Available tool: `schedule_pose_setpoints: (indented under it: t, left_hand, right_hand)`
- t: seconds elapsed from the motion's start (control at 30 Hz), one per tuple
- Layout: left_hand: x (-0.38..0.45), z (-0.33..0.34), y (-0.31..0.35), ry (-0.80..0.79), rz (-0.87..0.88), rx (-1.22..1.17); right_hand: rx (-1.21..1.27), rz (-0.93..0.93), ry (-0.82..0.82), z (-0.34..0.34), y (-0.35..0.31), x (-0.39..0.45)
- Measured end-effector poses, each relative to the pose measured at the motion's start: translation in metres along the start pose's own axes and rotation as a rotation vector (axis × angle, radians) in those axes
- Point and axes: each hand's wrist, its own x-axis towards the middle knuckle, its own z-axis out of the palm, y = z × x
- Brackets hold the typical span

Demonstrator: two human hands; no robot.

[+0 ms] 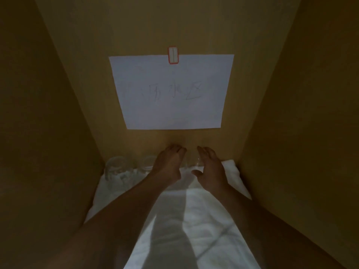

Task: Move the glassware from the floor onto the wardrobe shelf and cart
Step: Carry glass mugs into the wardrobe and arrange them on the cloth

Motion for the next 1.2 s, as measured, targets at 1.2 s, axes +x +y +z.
schedule_pose_setpoints:
  t: [1.2]
  left_hand:
    - [-0.253,-0.059,0.085,0.186,-0.151,0.09]
  right_hand:
    - [-0.166,-0.069,-0.154,-0.09,-0.071,-0.235]
